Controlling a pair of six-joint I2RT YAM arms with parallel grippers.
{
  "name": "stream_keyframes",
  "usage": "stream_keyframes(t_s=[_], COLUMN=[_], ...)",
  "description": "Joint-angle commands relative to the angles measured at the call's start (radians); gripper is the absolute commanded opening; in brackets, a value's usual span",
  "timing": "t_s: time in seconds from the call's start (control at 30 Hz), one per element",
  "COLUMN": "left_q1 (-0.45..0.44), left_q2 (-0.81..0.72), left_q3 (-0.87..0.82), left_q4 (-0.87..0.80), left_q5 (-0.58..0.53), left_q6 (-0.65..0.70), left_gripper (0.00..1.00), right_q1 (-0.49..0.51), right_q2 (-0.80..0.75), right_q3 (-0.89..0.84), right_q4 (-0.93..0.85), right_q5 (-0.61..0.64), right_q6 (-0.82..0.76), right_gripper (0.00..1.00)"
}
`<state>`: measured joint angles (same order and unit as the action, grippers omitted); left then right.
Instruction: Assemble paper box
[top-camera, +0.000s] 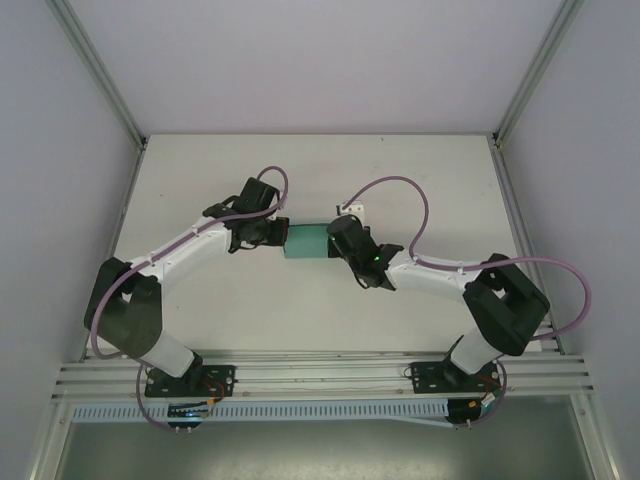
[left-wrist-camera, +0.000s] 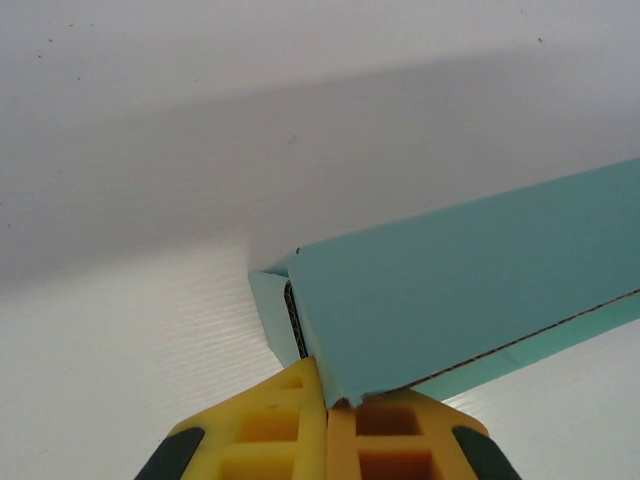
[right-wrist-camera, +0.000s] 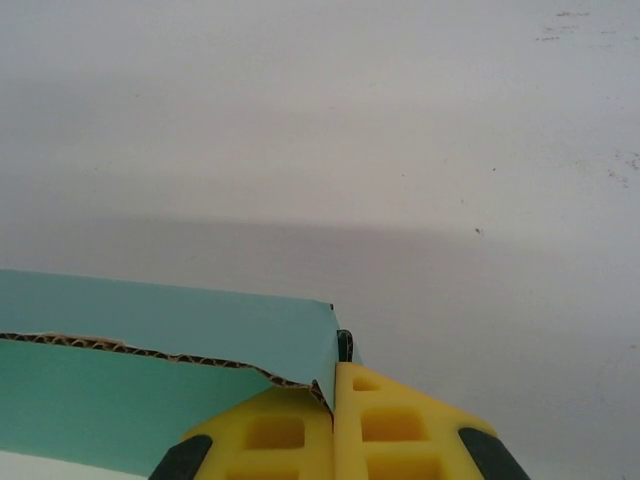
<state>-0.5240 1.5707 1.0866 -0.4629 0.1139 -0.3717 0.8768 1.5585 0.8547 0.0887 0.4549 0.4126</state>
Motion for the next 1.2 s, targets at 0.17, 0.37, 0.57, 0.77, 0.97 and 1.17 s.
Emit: stream_keyframes(t_s=[0.17,0.37,0.57,0.77,0.97,1.17], left_q1=[-0.024,-0.027,-0.031,-0.031,-0.032,-0.033], left_q2=[0.113,0.13,0.121,0.13,0.129,0.111], left_q3=[-0.053,-0.036,-0.036,-0.036,0.002,0.022], left_q4=[-0.172,-0.172,-0.171,-0.175,-0.177,-0.175], left_q5=[0.077,0.09,0.104,0.104,0.113,0.147], left_q6=[0.016,0.069,0.097,0.098,0.101,0.114], left_gripper=[0.0,0.0,0.0,0.0,0.0,0.07], right_q1=[0.013,-0.016,-0.057,-0.157,-0.201,-0.2], right_q2=[-0.077,-0.134,-0.184,-0.128,-0.067,-0.06], right_q3=[0.0,0.086,0.1,0.123,0.055,-0.127], right_q4=[-0.133,-0.157,-0.152,-0.195,-0.228,-0.053], right_q5=[-0.165,-0.205,-0.113,-0.18,-0.223,-0.271], right_q6=[-0.101,-0.111,-0.092,0.005,0.075,0.125], right_gripper=[0.41,0.71,0.93,0.99,0.97,0.96])
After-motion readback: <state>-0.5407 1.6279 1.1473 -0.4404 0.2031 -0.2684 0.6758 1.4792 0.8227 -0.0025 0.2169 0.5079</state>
